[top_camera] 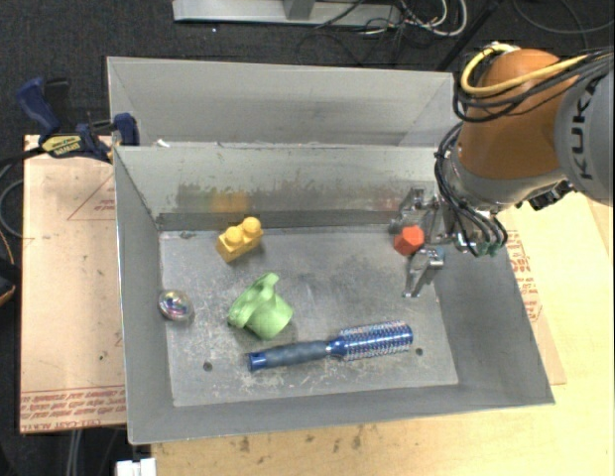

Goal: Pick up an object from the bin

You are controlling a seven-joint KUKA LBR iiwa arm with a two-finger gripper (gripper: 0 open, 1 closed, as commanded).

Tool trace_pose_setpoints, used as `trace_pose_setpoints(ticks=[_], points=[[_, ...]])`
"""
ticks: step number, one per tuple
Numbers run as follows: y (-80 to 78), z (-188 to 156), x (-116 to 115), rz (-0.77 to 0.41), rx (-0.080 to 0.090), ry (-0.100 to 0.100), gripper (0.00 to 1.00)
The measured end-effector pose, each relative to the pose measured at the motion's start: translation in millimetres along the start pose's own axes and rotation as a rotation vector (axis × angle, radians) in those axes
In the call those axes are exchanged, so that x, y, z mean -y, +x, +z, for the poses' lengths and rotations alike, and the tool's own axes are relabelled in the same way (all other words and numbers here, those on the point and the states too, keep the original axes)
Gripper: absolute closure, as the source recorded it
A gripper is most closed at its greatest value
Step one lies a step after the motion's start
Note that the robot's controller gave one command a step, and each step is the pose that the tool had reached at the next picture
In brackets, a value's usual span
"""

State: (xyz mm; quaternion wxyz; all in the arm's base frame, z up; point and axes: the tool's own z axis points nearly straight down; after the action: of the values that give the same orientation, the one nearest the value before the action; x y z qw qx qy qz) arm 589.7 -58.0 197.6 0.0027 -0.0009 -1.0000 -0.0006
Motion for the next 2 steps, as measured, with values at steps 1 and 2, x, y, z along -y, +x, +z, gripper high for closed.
trace_pose_setpoints(ticks=[1,2], points=[[-28.2,-35,-29,-0.255,0.012,0.001,0.0],[40.2,124,-33,-0.279,0.019,0.002,0.0]])
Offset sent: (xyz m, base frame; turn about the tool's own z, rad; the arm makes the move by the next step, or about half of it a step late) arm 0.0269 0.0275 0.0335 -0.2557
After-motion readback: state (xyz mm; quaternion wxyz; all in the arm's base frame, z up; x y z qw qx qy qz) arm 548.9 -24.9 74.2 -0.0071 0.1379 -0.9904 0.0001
